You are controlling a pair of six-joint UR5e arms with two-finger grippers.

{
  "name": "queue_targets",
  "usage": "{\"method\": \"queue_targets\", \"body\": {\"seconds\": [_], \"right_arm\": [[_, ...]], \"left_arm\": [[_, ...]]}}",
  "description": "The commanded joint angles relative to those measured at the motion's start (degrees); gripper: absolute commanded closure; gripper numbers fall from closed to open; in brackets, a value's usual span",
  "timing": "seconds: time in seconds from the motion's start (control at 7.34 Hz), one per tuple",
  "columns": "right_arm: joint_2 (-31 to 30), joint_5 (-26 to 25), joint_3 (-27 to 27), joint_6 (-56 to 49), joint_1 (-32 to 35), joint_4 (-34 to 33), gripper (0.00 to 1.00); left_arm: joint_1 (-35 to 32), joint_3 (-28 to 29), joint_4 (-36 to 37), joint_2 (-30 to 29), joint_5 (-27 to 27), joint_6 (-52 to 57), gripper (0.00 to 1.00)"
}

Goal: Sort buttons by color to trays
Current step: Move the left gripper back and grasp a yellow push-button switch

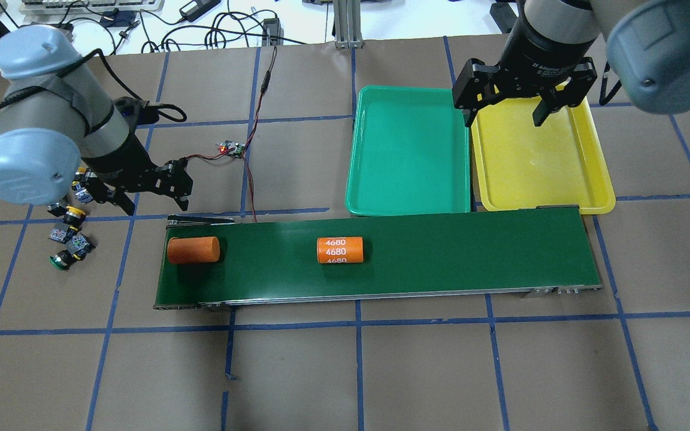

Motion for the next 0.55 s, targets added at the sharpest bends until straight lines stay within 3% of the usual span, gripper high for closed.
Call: {"method": "queue_targets", "body": {"seconds": [0.0,0.14,0.41], "right_arm": [[-0.1,0.0,0.0,0.0,-0.1,0.0,0.0],[0.0,0.0,0.0,0.0,0.0,0.0,0.0],[0.0,0.0,0.0,0.0,0.0,0.0,0.0]], "left_arm": [[8.4,3.2,7.9,-4.3,2.2,2.8,0.0],[11.0,3.3,17.3,-7.7,2.3,7.3,0.0],[13.3,5.0,23.4,-15.6,2.3,8.7,0.0]]}}
